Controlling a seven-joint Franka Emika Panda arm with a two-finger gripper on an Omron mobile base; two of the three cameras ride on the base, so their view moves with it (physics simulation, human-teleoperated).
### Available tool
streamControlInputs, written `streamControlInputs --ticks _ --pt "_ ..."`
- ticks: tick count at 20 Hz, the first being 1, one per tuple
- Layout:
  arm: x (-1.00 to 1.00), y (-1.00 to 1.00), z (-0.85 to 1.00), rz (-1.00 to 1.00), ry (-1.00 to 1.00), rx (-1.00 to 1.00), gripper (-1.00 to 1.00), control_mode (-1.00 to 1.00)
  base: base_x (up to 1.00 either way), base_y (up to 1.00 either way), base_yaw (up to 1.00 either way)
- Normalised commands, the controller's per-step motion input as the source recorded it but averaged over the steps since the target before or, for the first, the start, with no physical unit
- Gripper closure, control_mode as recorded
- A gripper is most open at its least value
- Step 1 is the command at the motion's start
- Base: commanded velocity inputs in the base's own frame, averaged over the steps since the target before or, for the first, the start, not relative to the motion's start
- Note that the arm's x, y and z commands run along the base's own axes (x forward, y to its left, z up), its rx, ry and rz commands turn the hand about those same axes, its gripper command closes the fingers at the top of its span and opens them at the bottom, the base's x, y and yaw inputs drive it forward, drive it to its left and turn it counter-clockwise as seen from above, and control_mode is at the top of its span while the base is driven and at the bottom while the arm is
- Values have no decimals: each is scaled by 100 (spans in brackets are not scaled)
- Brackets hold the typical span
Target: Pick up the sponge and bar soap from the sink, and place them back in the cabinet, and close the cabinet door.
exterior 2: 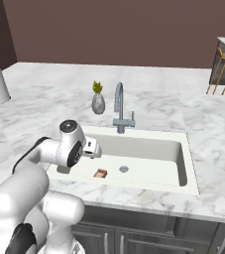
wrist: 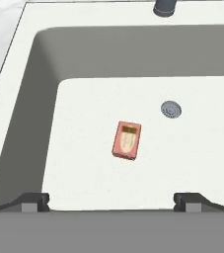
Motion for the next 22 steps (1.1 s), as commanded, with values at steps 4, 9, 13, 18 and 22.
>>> streamControlInputs --ticks 4,9,13,18,22 --pt "16 -5 -15 0 0 0 -100 -100 0 0 0" --pt "12 -10 -15 0 0 0 -100 -100 0 0 0" --pt "12 -8 -18 0 0 0 -100 -100 0 0 0" --pt "12 -3 -19 0 0 0 -100 -100 0 0 0" --pt "14 0 -21 0 0 0 -100 -100 0 0 0"
